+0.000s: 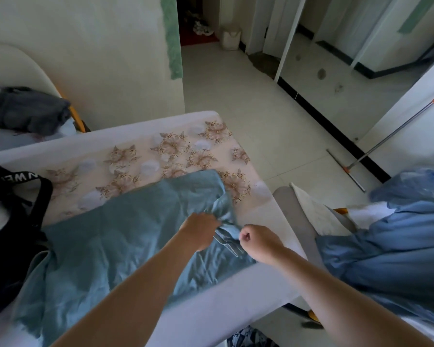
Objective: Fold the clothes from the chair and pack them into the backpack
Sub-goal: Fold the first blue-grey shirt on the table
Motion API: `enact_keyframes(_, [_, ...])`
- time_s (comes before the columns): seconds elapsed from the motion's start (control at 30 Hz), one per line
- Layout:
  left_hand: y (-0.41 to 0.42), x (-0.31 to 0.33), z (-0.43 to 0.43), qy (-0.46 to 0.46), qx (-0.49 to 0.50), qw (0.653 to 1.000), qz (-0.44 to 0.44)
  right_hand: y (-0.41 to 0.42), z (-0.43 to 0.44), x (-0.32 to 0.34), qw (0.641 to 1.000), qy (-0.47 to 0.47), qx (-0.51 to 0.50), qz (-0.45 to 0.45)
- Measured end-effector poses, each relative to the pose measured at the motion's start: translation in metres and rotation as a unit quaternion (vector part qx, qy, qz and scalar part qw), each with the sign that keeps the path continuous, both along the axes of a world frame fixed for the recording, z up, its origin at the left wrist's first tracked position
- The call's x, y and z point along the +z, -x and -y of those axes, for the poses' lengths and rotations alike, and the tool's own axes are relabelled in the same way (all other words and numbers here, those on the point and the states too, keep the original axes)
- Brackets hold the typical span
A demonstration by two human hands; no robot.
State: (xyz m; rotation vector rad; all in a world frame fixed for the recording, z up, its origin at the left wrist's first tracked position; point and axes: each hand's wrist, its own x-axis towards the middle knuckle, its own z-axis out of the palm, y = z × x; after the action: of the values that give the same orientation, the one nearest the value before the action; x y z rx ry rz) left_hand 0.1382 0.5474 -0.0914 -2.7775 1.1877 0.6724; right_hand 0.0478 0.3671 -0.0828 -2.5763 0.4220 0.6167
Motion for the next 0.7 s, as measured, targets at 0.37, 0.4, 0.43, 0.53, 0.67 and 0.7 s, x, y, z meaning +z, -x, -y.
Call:
enact_keyframes(0.37, [-0.065,-0.002,0.072,0.029,-0.193,0.975,0.109,-0.021,0.028,-0.024,0.999,-0.021,-0.02,-0.017])
enact_keyframes(0.4, [-0.071,-0.001,0.074,0.022,-0.19,0.974,0.124,-0.022,0.032,-0.026,0.999,-0.031,-0.028,-0.02])
enact_keyframes(0.43, [-0.078,0.0,0.075,0.023,-0.18,0.973,0.14,-0.023,0.036,-0.027,0.998,-0.036,-0.04,-0.021])
enact_keyframes(0.53, [-0.093,0.003,0.076,0.045,-0.107,0.986,0.12,-0.026,0.048,-0.026,0.995,-0.031,-0.089,-0.014])
enact_keyframes(0.67, [-0.088,-0.006,0.084,0.014,-0.166,0.977,0.134,-0.033,0.052,-0.024,0.998,-0.004,-0.057,-0.032])
enact_keyframes(0.7, [-0.088,-0.007,0.086,0.016,-0.18,0.975,0.129,-0.035,0.05,-0.022,0.998,-0.012,-0.053,-0.027])
